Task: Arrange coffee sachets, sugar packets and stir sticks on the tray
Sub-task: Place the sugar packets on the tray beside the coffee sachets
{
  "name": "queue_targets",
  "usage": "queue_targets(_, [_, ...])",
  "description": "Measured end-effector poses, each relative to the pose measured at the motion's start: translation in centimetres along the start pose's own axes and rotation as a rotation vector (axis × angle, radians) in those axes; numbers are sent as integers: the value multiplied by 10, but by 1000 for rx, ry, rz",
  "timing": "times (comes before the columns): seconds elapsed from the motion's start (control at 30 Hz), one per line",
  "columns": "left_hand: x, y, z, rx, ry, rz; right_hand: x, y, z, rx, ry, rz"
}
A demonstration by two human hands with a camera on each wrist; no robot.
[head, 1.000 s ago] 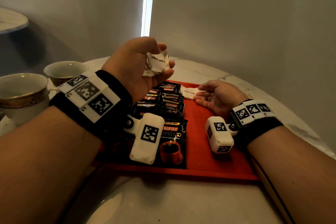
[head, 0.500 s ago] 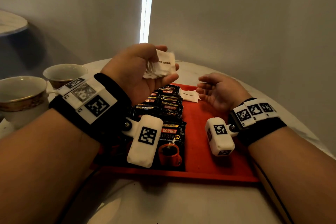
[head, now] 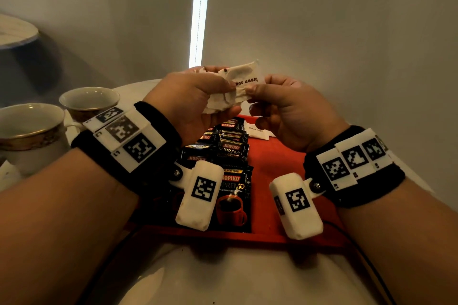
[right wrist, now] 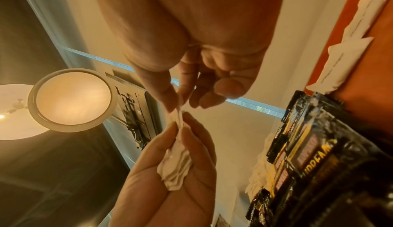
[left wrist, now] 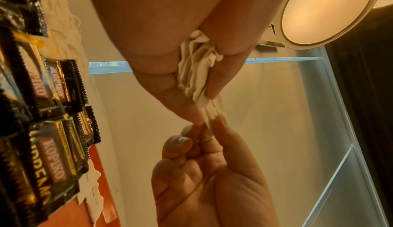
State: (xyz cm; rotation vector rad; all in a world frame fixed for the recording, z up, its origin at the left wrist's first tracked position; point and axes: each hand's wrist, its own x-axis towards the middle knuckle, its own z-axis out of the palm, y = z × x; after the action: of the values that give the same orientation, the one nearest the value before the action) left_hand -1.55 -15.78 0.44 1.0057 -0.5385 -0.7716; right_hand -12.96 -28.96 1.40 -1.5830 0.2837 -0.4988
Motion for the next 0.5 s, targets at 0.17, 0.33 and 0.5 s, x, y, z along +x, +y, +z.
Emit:
queue_targets(0.17, [-1,1,1,17,-8,-6,0,-1,-1,7,42,16])
queue_targets(0.33, [1,3,-1,29,46,-9,2,0,-4,121,82,-15])
queue_targets(0.5, [-1,3,-2,-18,-25,-58,4,2,-2,170,85,-34])
